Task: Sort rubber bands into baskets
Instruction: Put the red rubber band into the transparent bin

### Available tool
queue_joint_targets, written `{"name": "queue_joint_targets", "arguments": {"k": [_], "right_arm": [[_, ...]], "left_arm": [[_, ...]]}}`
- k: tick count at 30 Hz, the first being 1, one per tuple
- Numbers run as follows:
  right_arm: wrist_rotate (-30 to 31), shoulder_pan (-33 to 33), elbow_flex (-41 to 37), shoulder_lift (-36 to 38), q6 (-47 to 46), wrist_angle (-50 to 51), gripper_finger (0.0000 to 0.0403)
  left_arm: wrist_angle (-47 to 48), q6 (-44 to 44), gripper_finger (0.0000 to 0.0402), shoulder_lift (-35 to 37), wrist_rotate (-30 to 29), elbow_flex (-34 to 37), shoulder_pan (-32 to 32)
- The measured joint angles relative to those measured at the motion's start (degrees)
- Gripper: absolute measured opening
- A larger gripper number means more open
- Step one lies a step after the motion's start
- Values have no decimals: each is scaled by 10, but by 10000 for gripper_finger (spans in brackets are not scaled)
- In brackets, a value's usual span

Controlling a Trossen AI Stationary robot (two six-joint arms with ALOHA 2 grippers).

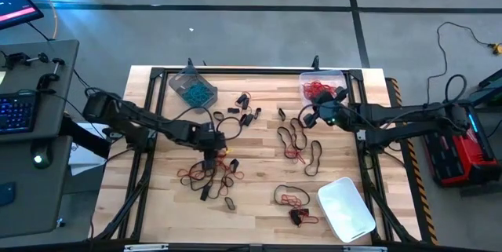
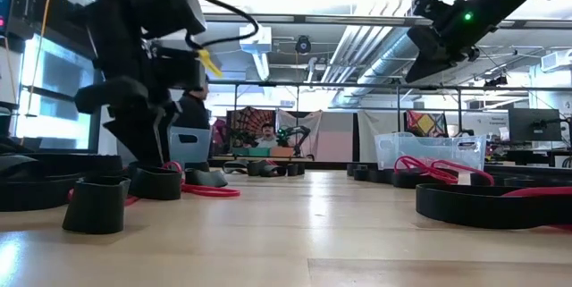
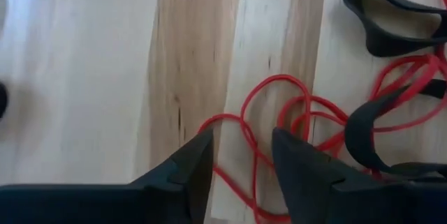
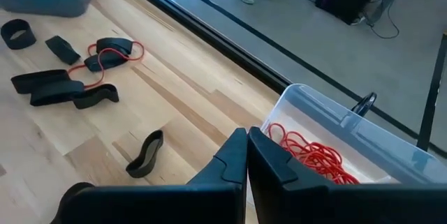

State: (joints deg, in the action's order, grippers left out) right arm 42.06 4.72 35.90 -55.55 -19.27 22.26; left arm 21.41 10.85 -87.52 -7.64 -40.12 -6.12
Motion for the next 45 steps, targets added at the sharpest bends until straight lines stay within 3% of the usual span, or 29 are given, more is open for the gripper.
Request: {"name": "queue_joint_targets", "arguments": {"k": [6,15,33,45], "right_arm": [[4,-4,0,0,0,0,0],[3,-3,0,0,0,2,0],[-4,-4,0,0,-2,9,0],[-5,-4,-1,0,-3,10,0]], "left_arm": [[-7,-4,105,-11,11,0,9],[1,-5,5,-6,20,0,9],[18,15,1,34,27,-6,8],[26,35,68,29,31,1,8]]}}
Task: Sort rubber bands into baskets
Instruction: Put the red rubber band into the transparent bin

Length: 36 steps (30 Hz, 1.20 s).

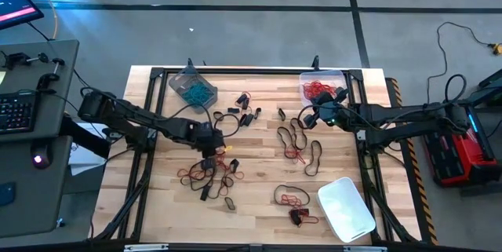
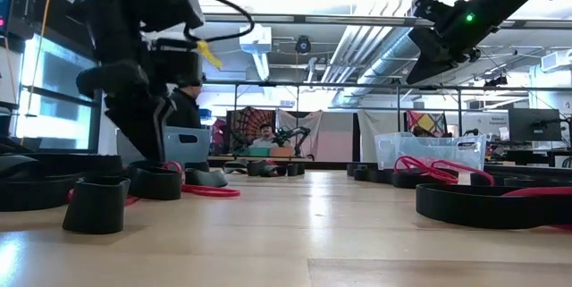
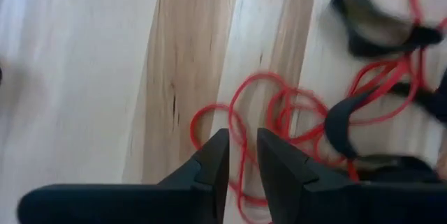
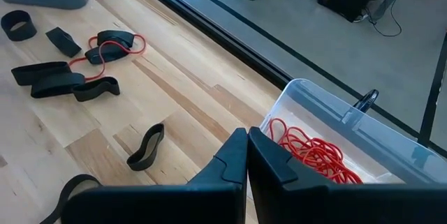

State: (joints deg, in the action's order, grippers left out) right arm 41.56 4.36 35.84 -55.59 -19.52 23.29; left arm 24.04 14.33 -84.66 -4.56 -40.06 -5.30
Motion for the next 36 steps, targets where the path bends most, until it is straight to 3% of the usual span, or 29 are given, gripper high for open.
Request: {"name": "queue_joint_targets", "arguments": {"k": [24,36], "right_arm": [[0,0,0,0,-1,8,0],[0,0,0,0,0,8,0]], "left_arm": [[-25,0,39,-14,22,10,19],[-30,-11,70,-16,28,9,20]]}}
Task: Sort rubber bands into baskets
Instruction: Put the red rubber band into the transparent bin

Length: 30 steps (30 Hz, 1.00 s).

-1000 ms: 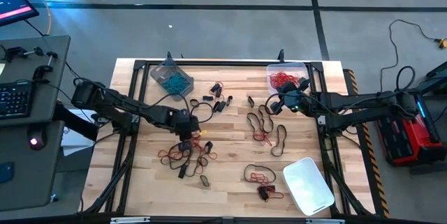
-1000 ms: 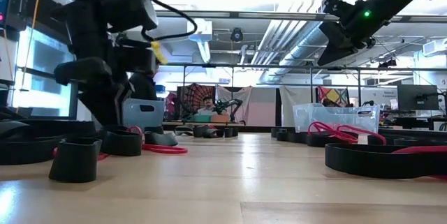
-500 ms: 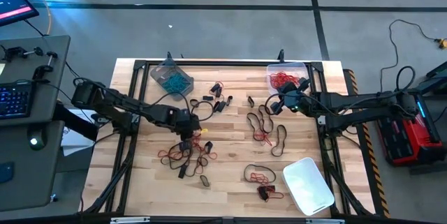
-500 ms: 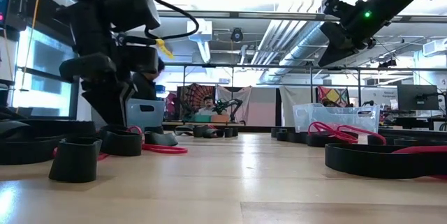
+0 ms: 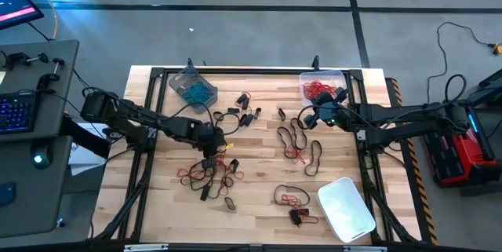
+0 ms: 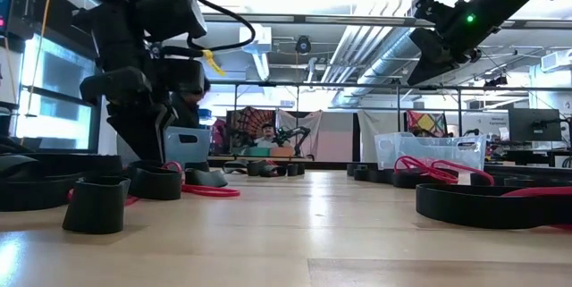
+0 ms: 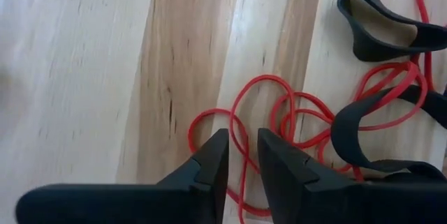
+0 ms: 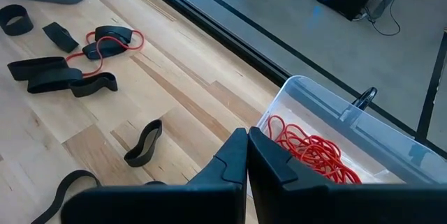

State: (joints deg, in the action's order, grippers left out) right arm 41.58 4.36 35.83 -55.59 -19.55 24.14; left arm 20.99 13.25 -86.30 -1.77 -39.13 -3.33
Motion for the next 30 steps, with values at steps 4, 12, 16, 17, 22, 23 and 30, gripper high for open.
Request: {"name": "queue_joint_targets", "arguments": {"k": [4,12,16,17,22,23,30], "right_arm": [[0,0,0,0,0,0,0],[0,0,0,0,1,5,0],[0,0,0,0,1,5,0],[0,0,0,0,1,5,0],[0,0,0,0,3,5,0],[-1,0,0,0,3,5,0],[-11,-13,0,0,3,5,0]], "left_arm": [[-8,-10,70,-17,0,0,6],[-9,-15,34,-19,1,-1,14],[-2,-20,4,-11,9,0,14],[0,-20,4,-10,11,0,14],[14,-24,1,4,11,0,13],[18,-24,1,9,11,-1,13],[27,-24,1,54,11,-18,13]]}}
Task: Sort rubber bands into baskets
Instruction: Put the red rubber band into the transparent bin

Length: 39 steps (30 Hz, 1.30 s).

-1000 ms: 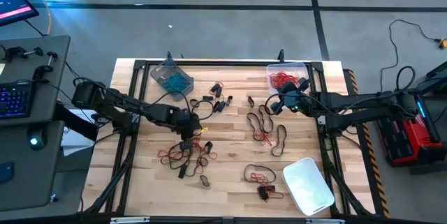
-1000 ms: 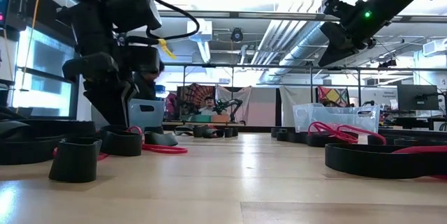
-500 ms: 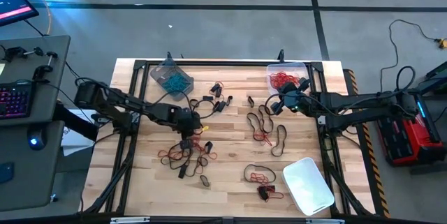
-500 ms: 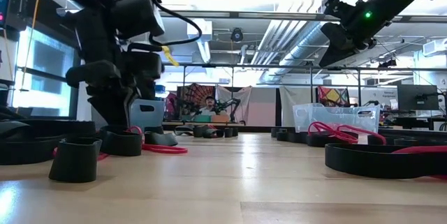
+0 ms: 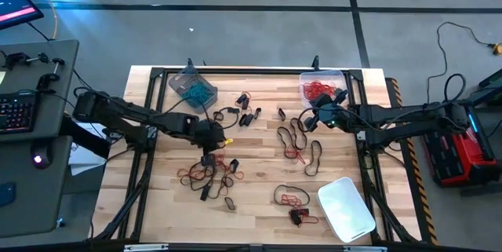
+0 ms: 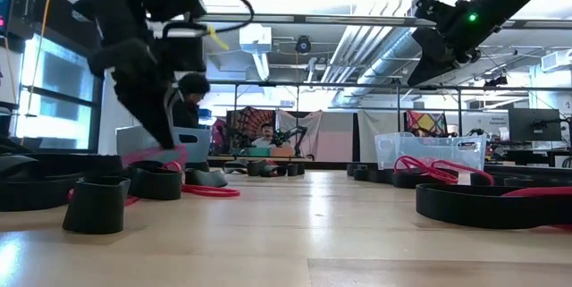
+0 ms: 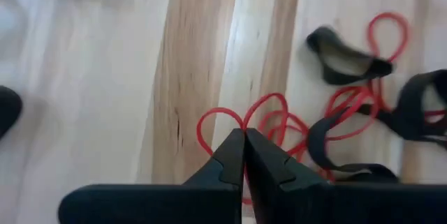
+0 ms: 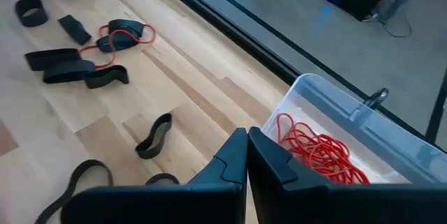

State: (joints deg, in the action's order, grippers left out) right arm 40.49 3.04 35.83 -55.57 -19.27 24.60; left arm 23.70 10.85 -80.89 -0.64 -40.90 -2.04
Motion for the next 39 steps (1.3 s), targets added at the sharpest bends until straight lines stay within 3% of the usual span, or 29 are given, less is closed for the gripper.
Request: {"name": "queue_joint_targets", "arguments": {"k": [9,14,23,33,39], "right_arm": [[-27,-53,0,0,-2,-24,0],[-56,-88,-9,-11,13,-111,0],[-109,-121,-21,-139,54,-263,5],[-154,-130,-20,-289,107,-516,119],[-165,-130,16,-328,108,-543,171]], "left_arm": [[4,-5,0,72,-22,-19,0],[-11,-6,0,81,-46,-38,0],[-110,-16,0,81,-47,-42,0],[-172,-21,0,69,-47,-42,-3],[-220,-32,0,30,-47,-41,-3]]}}
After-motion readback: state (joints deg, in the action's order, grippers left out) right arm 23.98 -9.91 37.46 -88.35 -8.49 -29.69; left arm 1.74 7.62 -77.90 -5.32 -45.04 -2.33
